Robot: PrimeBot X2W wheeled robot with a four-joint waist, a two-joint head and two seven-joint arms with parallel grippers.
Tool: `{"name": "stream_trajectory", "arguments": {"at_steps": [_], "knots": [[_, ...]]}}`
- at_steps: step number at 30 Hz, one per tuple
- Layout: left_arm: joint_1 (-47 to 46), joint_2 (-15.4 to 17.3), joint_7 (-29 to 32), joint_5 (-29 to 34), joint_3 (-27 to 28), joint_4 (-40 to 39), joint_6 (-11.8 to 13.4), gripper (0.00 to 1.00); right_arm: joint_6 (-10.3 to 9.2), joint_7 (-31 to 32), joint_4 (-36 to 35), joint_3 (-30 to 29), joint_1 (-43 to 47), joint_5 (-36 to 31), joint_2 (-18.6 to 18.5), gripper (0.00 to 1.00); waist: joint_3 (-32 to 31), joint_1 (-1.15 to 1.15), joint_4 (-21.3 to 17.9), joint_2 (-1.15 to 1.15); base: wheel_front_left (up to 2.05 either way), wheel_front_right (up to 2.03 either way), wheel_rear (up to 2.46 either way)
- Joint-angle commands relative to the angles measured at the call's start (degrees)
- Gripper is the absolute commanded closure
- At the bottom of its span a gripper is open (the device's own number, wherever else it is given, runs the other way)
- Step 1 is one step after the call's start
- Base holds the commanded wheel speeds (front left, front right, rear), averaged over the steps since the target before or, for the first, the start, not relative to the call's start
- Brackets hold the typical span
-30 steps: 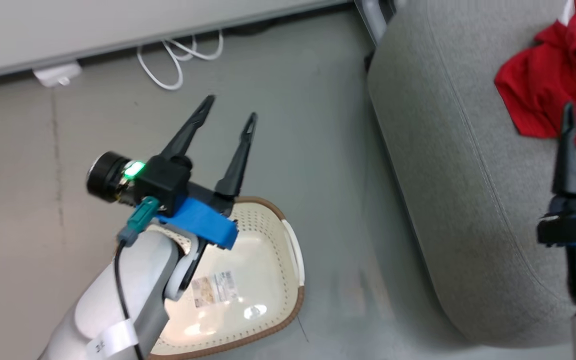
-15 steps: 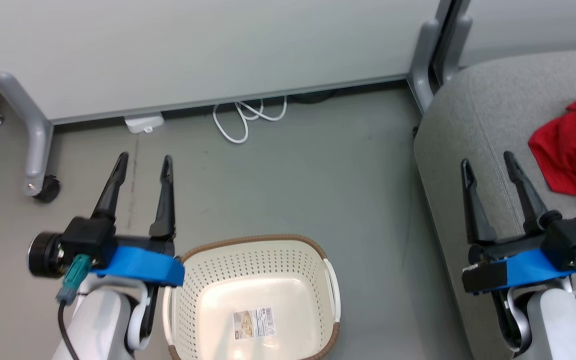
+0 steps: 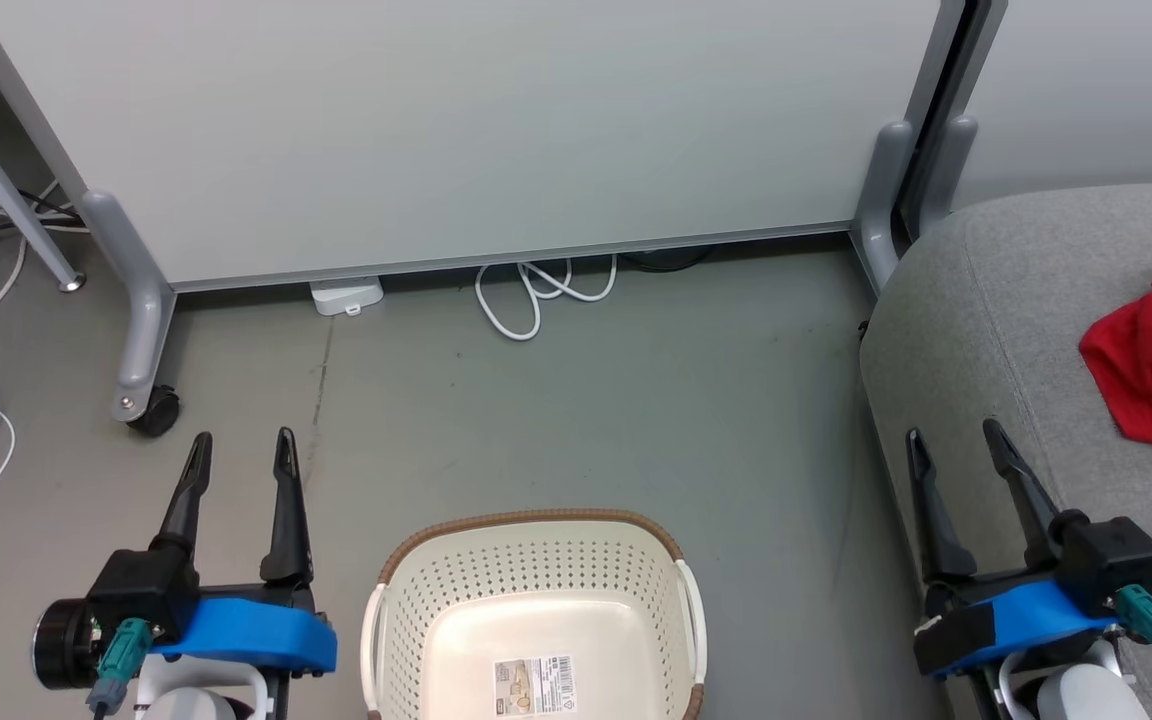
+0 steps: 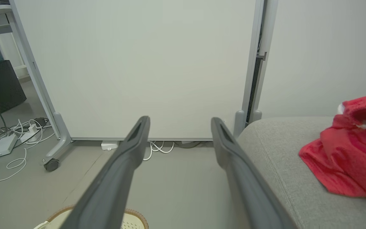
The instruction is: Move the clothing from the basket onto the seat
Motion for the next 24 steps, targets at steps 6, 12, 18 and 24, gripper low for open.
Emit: {"name": "stream_trajectory", "arguments": {"at_steps": [6, 12, 18, 24], "knots": [[1.7, -1.7, -0.3, 1.7, 2.7, 0.9, -1.6, 0.00, 0.01, -0.2, 1.3, -0.2, 2.2, 0.7, 0.5, 0.00, -1.0, 0.01, 0.4, 0.00, 0.00, 0.00, 0.00], [2.6, -2.6, -0.3, 3.1, 4.2, 1.4, -2.1, 0.00, 0.01, -0.2, 1.8, 0.2, 3.3, 1.0, 0.6, 0.00, -1.6, 0.01, 0.5, 0.00, 0.00, 0.00, 0.00], [2.6, -3.0, -0.3, 4.1, 4.8, 1.6, -2.5, 0.00, 0.01, -0.2, 2.0, 0.6, 3.1, 1.5, 0.6, 0.00, -1.4, 0.01, 0.7, 0.00, 0.00, 0.00, 0.00], [2.4, -3.2, 0.1, 4.4, 5.2, 2.1, -2.5, 1.00, 0.00, 0.0, 2.2, 0.9, 2.5, 1.6, 0.5, 1.00, -0.9, 0.01, 0.8, 0.00, 0.00, 0.00, 0.00]]}}
